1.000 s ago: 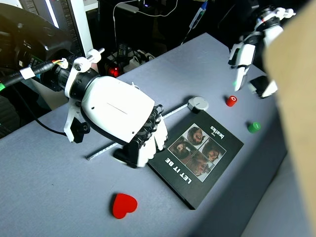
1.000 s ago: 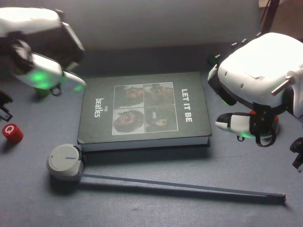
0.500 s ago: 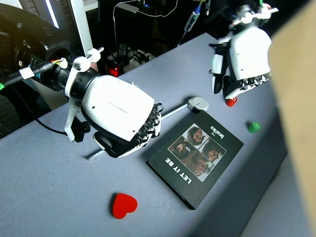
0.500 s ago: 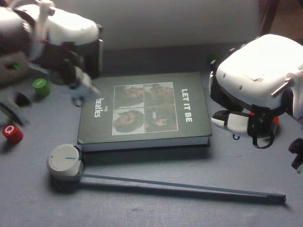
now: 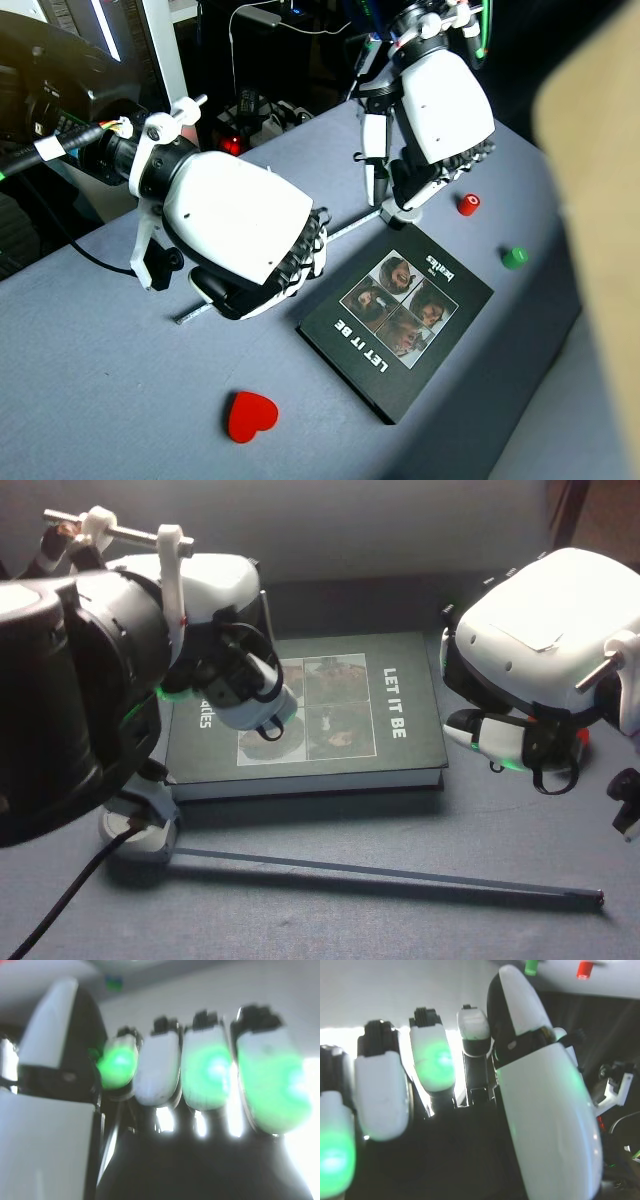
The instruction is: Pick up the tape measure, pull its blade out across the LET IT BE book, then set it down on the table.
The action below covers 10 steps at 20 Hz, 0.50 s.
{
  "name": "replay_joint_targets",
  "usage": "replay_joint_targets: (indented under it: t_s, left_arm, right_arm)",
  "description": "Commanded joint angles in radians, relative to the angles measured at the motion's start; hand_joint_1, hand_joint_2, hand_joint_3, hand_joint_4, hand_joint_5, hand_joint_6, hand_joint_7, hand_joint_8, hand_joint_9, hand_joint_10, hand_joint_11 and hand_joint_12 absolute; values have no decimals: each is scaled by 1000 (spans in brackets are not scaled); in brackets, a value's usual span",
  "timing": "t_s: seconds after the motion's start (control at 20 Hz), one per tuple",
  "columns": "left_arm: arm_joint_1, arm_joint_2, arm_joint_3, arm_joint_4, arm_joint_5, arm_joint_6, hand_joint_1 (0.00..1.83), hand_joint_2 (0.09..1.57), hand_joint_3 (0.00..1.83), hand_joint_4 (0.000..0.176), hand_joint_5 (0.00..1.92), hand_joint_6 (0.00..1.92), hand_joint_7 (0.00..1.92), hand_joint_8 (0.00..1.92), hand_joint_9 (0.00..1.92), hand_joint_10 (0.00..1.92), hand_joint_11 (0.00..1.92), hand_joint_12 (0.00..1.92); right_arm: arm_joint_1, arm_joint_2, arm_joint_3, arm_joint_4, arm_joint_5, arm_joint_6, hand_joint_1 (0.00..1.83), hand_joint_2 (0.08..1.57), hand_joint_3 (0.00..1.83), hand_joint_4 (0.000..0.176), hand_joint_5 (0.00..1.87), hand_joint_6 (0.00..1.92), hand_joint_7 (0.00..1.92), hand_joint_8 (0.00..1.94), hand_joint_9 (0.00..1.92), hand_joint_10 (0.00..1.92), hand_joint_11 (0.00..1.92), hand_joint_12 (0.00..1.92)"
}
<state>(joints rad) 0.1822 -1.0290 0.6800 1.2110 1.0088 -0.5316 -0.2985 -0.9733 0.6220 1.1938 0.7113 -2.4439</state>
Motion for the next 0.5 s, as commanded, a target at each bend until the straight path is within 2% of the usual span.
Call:
replay_joint_targets:
  t_s: [0.0, 0.15, 0.3, 0.45]
  left_arm:
    - [4, -3, -4, 100, 13, -16, 812, 1256, 0, 173, 1160, 1921, 1363, 1921, 1402, 1921, 1475, 1921]
    - [67, -6, -16, 159, 25, -122, 792, 1237, 0, 167, 1215, 1921, 1408, 1921, 1451, 1921, 1509, 1921]
    - [79, -5, -15, 164, 21, -126, 809, 1260, 5, 164, 1265, 1921, 1405, 1921, 1455, 1921, 1542, 1921]
    - [68, -3, -10, 165, 16, -126, 812, 1286, 6, 175, 1239, 1921, 1378, 1921, 1481, 1921, 1587, 1921]
  right_arm:
    - [4, 4, -1, -73, 53, 9, 916, 1334, 0, 176, 1255, 1921, 1461, 1941, 1611, 1921, 1825, 1921]
    - [6, 3, 8, -74, 37, 26, 915, 1343, 3, 176, 1272, 1921, 1483, 1941, 1633, 1921, 1840, 1921]
    - [5, 2, 13, -74, 34, 28, 884, 1363, 8, 176, 1318, 1921, 1525, 1941, 1684, 1921, 1861, 1921]
    - [5, 2, 15, -74, 31, 27, 881, 1375, 7, 176, 1362, 1921, 1556, 1941, 1699, 1921, 1861, 1921]
